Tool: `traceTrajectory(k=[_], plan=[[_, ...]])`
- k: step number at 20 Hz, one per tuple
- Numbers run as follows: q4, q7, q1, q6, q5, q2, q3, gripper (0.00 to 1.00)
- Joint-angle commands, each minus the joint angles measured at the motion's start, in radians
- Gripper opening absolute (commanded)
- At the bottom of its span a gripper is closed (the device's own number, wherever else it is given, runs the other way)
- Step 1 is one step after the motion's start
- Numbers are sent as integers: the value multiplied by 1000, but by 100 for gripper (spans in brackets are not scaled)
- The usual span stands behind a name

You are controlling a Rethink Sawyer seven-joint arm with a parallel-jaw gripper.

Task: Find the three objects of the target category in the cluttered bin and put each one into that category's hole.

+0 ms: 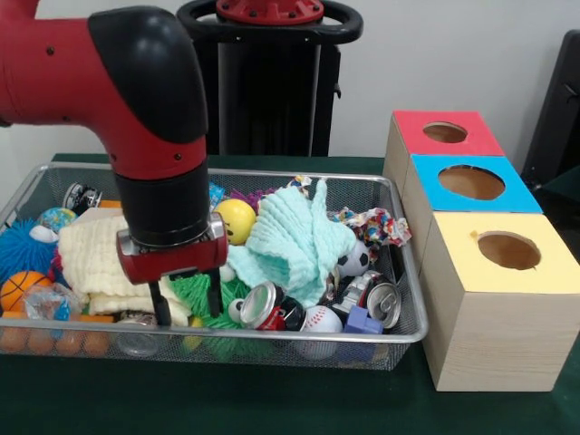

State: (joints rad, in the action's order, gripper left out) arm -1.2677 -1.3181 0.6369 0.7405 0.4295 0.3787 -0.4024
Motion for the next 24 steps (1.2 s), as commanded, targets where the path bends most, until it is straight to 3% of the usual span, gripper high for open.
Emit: traceTrajectory(k=[1,13,17,21,22,24], plan=[[13,-186,-25,-8,-46,-94,43,100],[33,-187,-47,-42,-73,-127,66,100],[-13,-189,-40,-84,-76,-119,72,100],[-9,-178,-39,-110,-84,-126,69,100],[-18,-182,-34,-128,-98,-120,68,0],[-23,-182,-39,-115,-98,-104,73,0]])
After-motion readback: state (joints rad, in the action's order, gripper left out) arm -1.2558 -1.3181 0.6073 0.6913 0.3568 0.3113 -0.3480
